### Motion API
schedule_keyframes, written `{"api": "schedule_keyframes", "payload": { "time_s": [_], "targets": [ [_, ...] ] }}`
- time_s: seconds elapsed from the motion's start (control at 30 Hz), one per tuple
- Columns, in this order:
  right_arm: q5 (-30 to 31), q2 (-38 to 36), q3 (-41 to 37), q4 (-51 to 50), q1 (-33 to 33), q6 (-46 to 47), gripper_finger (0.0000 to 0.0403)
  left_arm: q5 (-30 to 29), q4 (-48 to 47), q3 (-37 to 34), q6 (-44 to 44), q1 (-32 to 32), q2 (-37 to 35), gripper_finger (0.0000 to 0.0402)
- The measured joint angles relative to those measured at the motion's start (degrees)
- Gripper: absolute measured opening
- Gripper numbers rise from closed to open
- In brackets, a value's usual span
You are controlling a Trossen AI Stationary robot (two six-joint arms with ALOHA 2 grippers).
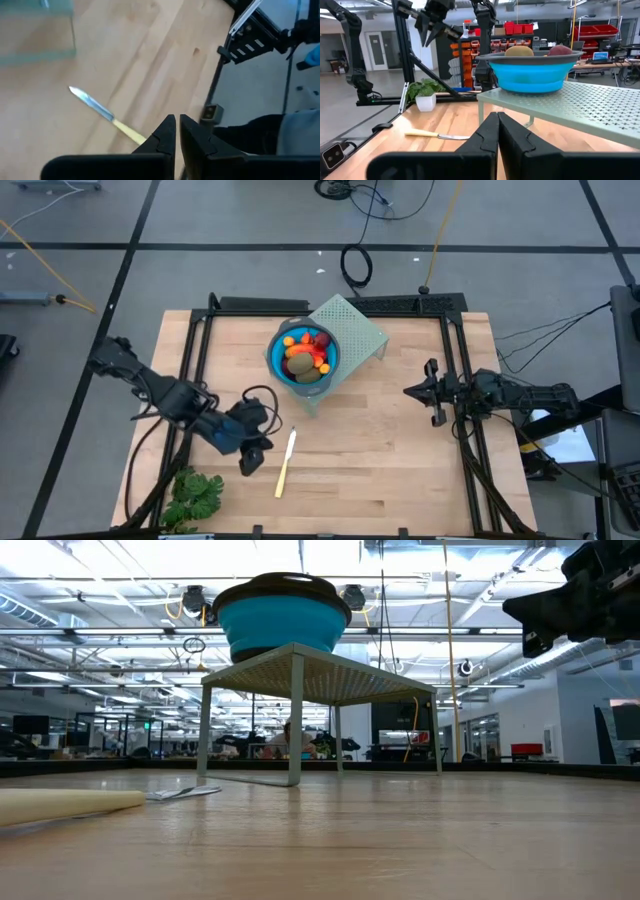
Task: Pick & Place Fruit
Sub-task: Put the knife on the shelf
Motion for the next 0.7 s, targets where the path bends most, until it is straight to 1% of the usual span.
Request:
{"api": "schedule_keyframes", "payload": {
  "time_s": [0.17,0.27,0.4,0.53,0.7],
  "targets": [
    [-0.01,0.0,0.0,0.04,-0.01,0.0,0.0,3.66,-0.63,0.0,-8.99,-0.86,1.86,0.0003],
    [-0.02,0.0,0.0,0.04,-0.01,-0.02,0.0,6.04,-0.76,0.0,-14.34,-1.01,3.13,0.0006],
    [-0.04,0.0,0.0,0.02,0.01,-0.02,0.0,8.64,-0.8,0.0,-18.47,-1.2,5.02,0.0002],
    [-0.04,0.0,0.0,0.02,-0.01,0.0,0.0,9.02,-0.89,0.0,-23.1,-1.24,7.07,0.0004],
    [-0.04,0.0,0.0,0.0,-0.01,0.0,0.0,8.98,-1.26,0.0,-26.41,-1.18,9.54,0.0002]
  ]
}}
